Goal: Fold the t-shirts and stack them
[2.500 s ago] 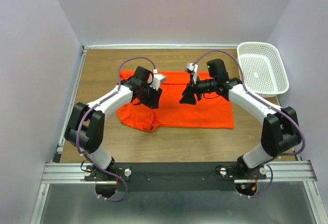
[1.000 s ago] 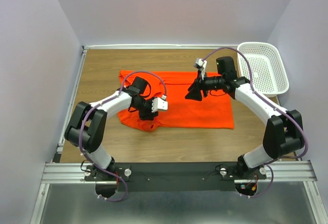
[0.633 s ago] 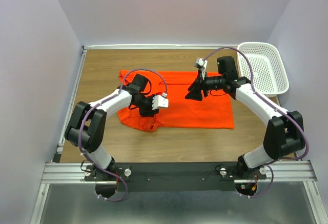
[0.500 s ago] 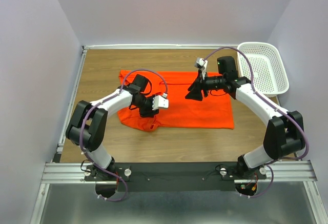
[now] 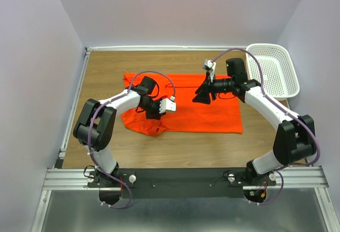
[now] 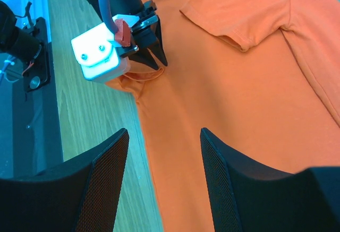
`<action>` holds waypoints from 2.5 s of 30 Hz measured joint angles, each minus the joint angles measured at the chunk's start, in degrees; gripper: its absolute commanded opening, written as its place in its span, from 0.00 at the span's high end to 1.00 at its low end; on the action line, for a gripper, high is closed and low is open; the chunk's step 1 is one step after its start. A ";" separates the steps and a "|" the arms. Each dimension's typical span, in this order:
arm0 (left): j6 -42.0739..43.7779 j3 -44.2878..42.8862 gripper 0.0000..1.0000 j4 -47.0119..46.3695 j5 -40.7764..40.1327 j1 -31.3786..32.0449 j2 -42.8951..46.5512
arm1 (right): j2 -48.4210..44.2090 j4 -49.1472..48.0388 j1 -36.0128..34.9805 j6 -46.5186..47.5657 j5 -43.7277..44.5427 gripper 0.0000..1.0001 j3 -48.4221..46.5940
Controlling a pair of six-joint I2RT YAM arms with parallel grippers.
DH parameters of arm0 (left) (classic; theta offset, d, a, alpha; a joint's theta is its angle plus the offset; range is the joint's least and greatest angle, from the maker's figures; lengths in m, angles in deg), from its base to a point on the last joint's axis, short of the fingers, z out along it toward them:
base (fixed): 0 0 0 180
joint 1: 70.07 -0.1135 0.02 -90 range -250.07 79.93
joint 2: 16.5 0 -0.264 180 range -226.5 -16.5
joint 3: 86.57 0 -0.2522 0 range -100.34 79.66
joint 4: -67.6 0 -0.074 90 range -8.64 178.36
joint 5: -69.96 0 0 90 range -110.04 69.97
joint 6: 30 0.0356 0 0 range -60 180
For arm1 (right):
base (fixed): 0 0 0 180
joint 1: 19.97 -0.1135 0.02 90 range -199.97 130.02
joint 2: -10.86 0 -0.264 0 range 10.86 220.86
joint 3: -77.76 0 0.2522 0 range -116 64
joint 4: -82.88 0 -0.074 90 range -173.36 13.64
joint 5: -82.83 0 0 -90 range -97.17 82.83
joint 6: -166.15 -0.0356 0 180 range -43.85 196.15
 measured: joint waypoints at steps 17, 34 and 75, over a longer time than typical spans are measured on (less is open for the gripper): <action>-1.33 1.05 1.00 -0.81 -0.94 0.00 14.36 | -0.48 0.02 1.95 -0.02 -0.17 0.36 0.02; -2.19 4.52 0.58 -3.82 -3.87 1.05 8.66 | -0.70 0.04 2.38 -0.04 -0.48 0.36 0.57; -2.86 3.58 0.90 -2.29 -2.82 2.62 13.57 | -0.70 0.04 3.08 -0.39 -1.88 0.36 0.63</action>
